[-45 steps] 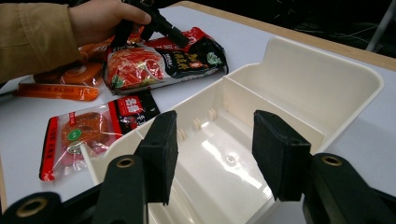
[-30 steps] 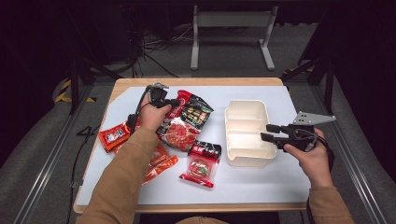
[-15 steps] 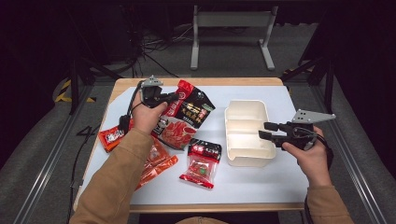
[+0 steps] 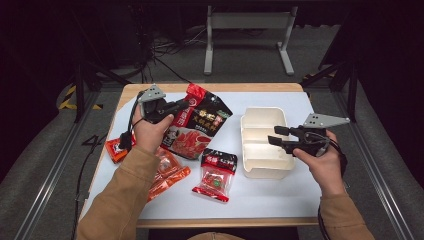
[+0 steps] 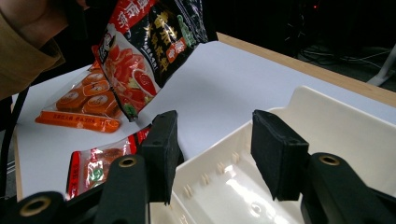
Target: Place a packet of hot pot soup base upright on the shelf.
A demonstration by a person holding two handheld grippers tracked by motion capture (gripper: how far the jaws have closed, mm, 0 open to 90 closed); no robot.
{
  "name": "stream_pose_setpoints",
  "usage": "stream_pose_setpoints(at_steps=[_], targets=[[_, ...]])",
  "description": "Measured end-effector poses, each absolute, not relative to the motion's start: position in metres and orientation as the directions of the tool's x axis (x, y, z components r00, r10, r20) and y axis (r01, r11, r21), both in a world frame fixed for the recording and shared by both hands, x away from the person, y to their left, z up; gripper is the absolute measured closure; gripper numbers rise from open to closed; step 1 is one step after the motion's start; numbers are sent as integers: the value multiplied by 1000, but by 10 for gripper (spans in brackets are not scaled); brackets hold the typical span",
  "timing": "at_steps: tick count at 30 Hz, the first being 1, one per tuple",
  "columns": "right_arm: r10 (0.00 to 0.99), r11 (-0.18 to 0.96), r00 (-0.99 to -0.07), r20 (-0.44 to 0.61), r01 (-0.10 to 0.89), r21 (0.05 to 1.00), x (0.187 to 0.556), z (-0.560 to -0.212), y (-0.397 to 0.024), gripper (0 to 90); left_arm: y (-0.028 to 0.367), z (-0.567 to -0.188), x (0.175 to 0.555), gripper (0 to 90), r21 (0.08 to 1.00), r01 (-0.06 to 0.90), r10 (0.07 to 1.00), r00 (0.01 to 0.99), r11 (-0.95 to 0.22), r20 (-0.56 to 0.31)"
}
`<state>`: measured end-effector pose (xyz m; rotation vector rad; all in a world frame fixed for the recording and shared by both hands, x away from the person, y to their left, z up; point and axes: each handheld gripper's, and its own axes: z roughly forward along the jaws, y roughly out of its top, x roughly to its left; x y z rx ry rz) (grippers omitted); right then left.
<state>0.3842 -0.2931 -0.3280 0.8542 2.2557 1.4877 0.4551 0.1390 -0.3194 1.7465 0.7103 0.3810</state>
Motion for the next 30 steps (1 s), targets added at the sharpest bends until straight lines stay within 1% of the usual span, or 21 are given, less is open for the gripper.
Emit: stream_pose_setpoints(at_steps=[7, 11, 16, 19, 30], targets=[[608, 308, -792, 49, 293, 905, 387, -323, -276, 497, 139, -311, 430, 877, 971, 203, 609, 789, -127, -85], [585, 307, -810, 51, 280, 910, 387, -320, -265, 475, 137, -305, 420, 877, 977, 173, 596, 800, -124, -66], [572, 300, -818, 50, 266, 916, 386, -316, -256, 443, 135, -304, 416, 877, 977, 176, 587, 806, -122, -71], [561, 282, -826, 62, 261, 923, 388, -314, -247, 405, 133, -305, 414, 876, 978, 172, 583, 809, -121, -71], [532, 258, -842, 86, 258, 931, 399, -311, -224, 371, 129, -306, 411, 876, 976, 177, 560, 825, -126, -77]])
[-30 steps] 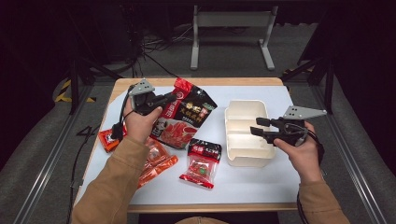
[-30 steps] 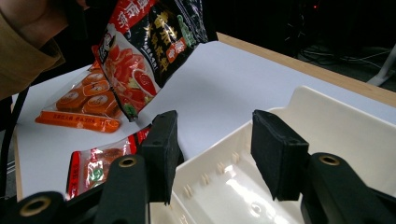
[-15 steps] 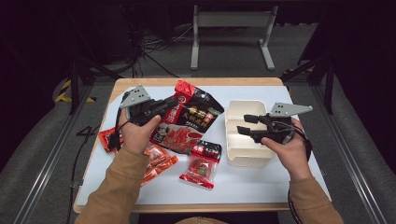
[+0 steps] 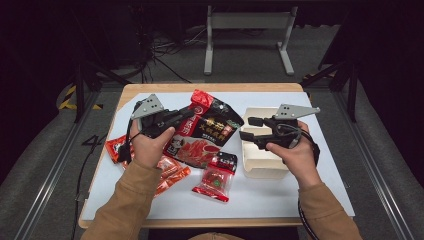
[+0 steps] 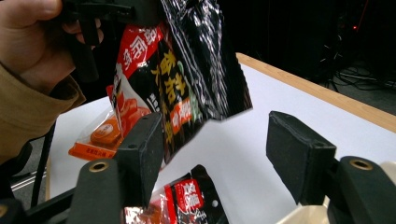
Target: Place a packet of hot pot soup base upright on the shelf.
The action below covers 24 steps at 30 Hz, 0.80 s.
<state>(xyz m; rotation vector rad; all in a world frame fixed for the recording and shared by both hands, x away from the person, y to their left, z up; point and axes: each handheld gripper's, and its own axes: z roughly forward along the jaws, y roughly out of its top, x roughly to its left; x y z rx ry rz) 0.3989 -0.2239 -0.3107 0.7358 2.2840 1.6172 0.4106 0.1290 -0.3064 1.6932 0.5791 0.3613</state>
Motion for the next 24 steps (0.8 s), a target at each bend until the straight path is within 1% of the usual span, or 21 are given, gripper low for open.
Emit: stream_pose_setpoints(at_steps=[9, 15, 21, 23, 24], targets=[[510, 247, -851, 126, 285, 926, 410, -315, -210, 341, 127, -307, 408, 876, 977, 180, 551, 830, -117, -87], [491, 251, -860, 139, 292, 923, 415, -318, -199, 347, 127, -307, 405, 876, 981, 169, 542, 836, -99, -89], [470, 251, -870, 146, 291, 923, 416, -318, -190, 389, 125, -307, 403, 875, 982, 164, 531, 842, -96, -89], [462, 255, -874, 149, 292, 922, 417, -318, -187, 422, 124, -308, 402, 875, 982, 164, 529, 844, -96, -90], [457, 259, -876, 154, 297, 919, 417, -318, -185, 453, 124, -308, 402, 874, 982, 164, 527, 845, -98, -88]])
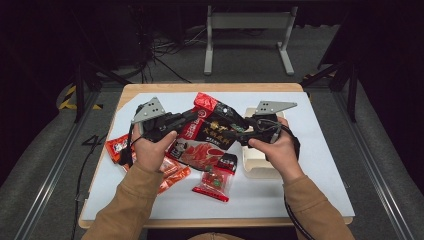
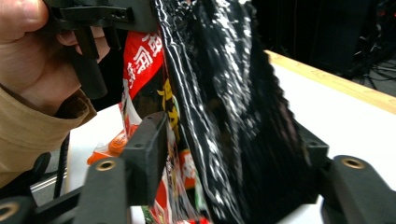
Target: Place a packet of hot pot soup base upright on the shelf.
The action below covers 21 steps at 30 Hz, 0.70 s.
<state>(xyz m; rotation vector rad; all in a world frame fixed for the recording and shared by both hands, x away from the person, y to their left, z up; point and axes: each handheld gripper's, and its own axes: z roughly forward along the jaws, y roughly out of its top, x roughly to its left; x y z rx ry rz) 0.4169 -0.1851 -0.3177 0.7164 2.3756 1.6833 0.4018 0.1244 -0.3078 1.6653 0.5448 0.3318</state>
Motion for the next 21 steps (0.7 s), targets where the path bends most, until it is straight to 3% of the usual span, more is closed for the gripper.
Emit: stream_pose_setpoints(at_steps=[8, 21], targets=[[435, 273, -884, 172, 312, 910, 416, -314, -182, 710, 126, -310, 400, 871, 982, 164, 518, 850, -89, -95], [443, 260, -884, 150, 286, 922, 413, -299, -185, 783, 128, -310, 397, 859, 984, 161, 507, 856, -81, -98]])
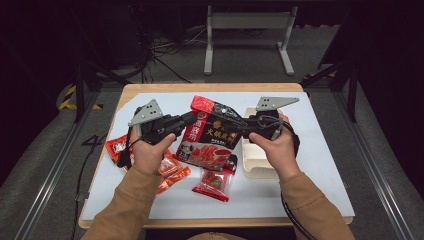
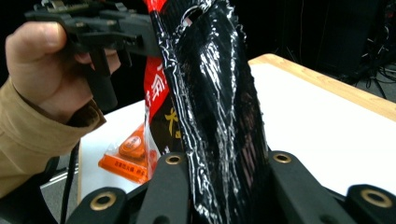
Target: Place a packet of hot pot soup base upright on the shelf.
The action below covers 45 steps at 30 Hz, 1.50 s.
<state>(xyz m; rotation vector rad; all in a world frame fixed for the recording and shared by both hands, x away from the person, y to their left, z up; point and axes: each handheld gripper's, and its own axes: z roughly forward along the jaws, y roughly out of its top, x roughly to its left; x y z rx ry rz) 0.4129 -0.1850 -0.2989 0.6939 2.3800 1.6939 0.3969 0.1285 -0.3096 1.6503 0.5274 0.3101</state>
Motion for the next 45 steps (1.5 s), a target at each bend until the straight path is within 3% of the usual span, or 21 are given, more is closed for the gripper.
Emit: stream_pose_setpoints(at_steps=[12, 24, 45], targets=[[438, 244, -891, 122, 248, 938, 410, -278, -188, 796, 131, -307, 395, 823, 985, 156, 492, 865, -73, -101], [472, 271, -880, 52, 201, 941, 415, -251, -200, 797, 140, -308, 396, 591, 975, 198, 520, 846, -103, -117], [557, 344, -826, -82, 139, 928, 440, -222, -237, 795, 159, -320, 399, 439, 946, 274, 593, 796, -173, -122]])
